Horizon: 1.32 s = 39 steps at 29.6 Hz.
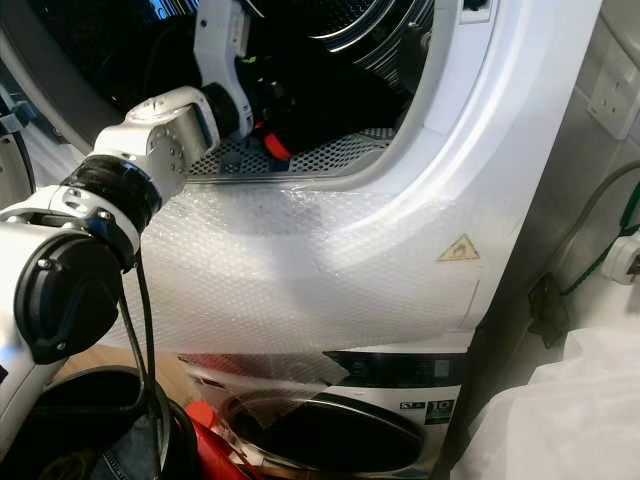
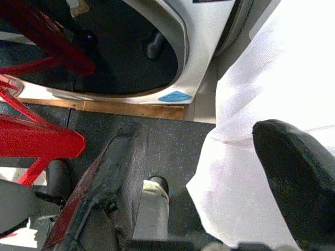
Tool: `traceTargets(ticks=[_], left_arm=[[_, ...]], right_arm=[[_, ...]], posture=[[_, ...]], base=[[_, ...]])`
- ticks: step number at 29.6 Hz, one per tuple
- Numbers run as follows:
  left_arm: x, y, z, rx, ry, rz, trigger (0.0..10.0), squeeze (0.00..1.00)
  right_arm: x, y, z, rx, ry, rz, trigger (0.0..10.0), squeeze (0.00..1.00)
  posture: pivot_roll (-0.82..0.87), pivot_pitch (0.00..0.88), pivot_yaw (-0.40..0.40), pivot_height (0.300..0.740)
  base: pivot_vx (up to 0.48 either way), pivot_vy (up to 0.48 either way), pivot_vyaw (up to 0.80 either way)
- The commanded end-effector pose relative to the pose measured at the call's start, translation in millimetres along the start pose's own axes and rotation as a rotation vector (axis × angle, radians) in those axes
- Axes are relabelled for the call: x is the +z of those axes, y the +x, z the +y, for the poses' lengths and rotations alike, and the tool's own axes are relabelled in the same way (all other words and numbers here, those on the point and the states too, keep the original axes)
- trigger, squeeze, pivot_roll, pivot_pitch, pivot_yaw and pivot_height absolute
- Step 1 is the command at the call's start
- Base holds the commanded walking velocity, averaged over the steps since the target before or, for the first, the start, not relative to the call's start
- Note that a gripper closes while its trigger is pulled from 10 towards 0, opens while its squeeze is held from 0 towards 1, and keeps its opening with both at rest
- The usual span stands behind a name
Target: Clothes washing
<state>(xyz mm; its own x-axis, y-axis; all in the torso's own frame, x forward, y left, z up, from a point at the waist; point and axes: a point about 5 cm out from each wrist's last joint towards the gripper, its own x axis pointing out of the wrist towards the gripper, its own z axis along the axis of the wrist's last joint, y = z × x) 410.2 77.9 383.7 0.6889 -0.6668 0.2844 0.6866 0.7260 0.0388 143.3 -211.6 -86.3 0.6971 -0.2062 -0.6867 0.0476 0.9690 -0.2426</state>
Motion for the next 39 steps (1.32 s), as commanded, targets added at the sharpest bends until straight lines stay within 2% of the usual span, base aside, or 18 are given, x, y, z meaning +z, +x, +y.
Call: traceTargets(ticks=[1,6,10,12,16,19,21,23,26,27,28,29,30,34,35,36,38,39], left_arm=[[31,3.8,-7.1,-0.058,0.078,-0.085,10.0,0.00],[64,4.2,-15.9,-0.138,0.157,-0.192,10.0,0.00],[79,2.5,-18.6,-0.172,0.142,-0.245,10.0,0.00],[81,1.9,-20.8,-0.218,0.121,-0.256,10.0,0.00],[75,2.3,-28.5,-0.333,0.149,-0.251,10.0,0.00],[75,2.0,-29.4,-0.351,0.145,-0.255,10.0,0.00],[78,0.9,-47.1,-0.549,0.191,-0.300,10.0,0.00],[77,-0.1,-50.1,-0.570,0.213,-0.316,10.0,0.00],[70,1.4,-50.8,-0.491,0.232,-0.336,10.0,0.00],[60,5.0,-52.8,-0.348,0.326,-0.341,10.0,0.00],[60,5.0,-52.8,-0.348,0.326,-0.341,10.0,0.00],[54,7.3,-59.2,-0.280,0.415,-0.343,10.0,0.00],[46,10.8,-75.2,-0.189,0.444,-0.377,10.0,0.00],[39,9.8,-86.1,-0.108,0.373,-0.400,10.0,0.00],[22,1.8,-94.5,-0.033,0.368,-0.383,10.0,0.00],[8,-10.2,-91.5,0.042,0.325,-0.347,10.0,0.00],[5,-14.5,-89.3,0.064,0.311,-0.337,10.0,0.00],[2,-32.2,-78.3,0.134,0.314,-0.320,10.0,0.00]], right_arm=[[0,-0.6,5.0,0.016,0.009,-0.006,10.0,0.00],[7,1.5,15.6,0.060,-0.001,-0.021,10.0,0.00],[12,3.3,22.3,0.088,-0.014,-0.026,10.0,0.00],[16,4.8,24.3,0.091,-0.007,-0.032,10.0,0.00],[20,6.6,26.9,0.091,0.000,-0.037,10.0,0.00],[21,6.9,27.0,0.090,0.003,-0.038,10.0,0.00],[26,9.8,24.8,0.077,0.016,-0.043,10.0,0.00],[28,10.8,24.3,0.073,0.019,-0.045,10.0,0.00],[31,11.9,25.4,0.080,0.014,-0.047,10.0,0.00],[33,12.6,27.9,0.096,0.000,-0.048,10.0,0.00],[33,12.6,27.9,0.096,0.000,-0.048,10.0,0.00],[34,12.9,29.2,0.102,-0.007,-0.046,10.0,0.00],[35,13.4,30.5,0.101,-0.009,-0.043,10.0,0.00],[37,14.0,32.5,0.101,-0.007,-0.045,10.0,0.00],[39,14.5,35.2,0.103,-0.001,-0.048,10.0,0.00],[40,14.2,36.9,0.099,0.010,-0.047,10.0,0.00],[39,14.1,37.1,0.096,0.014,-0.046,10.0,0.00],[37,13.2,38.2,0.098,0.014,-0.042,10.0,0.00]], posture=[[-0.18,0.000,0.118,0.740],[-0.12,0.000,0.097,0.740],[-0.10,0.000,0.102,0.740],[-0.10,0.000,0.102,0.740],[-0.10,0.000,0.108,0.740],[-0.10,0.000,0.109,0.740],[-0.10,0.000,0.112,0.740],[-0.08,0.000,0.108,0.740],[-0.06,0.000,0.104,0.740],[-0.03,0.000,0.099,0.740],[-0.03,0.000,0.099,0.740],[-0.02,0.000,0.097,0.740],[-0.01,0.000,0.095,0.740],[-0.01,0.000,0.102,0.740],[-0.01,0.000,0.112,0.740],[-0.02,0.000,0.119,0.740],[-0.02,0.000,0.119,0.740],[-0.01,0.000,0.122,0.740]], base=[[0.000,0.000,0.00],[0.000,0.000,0.00],[0.000,0.000,0.00],[0.000,0.000,0.00],[0.000,0.000,0.00],[0.000,0.000,0.00],[0.000,0.000,0.00],[0.000,0.000,0.00],[0.000,0.000,0.00],[0.000,0.000,0.00],[0.000,0.000,0.00],[0.000,0.000,0.00],[0.000,0.000,0.00],[0.000,0.000,0.00],[0.000,0.000,0.00],[0.000,0.000,0.00],[0.000,0.000,0.00],[0.000,0.000,0.00]])
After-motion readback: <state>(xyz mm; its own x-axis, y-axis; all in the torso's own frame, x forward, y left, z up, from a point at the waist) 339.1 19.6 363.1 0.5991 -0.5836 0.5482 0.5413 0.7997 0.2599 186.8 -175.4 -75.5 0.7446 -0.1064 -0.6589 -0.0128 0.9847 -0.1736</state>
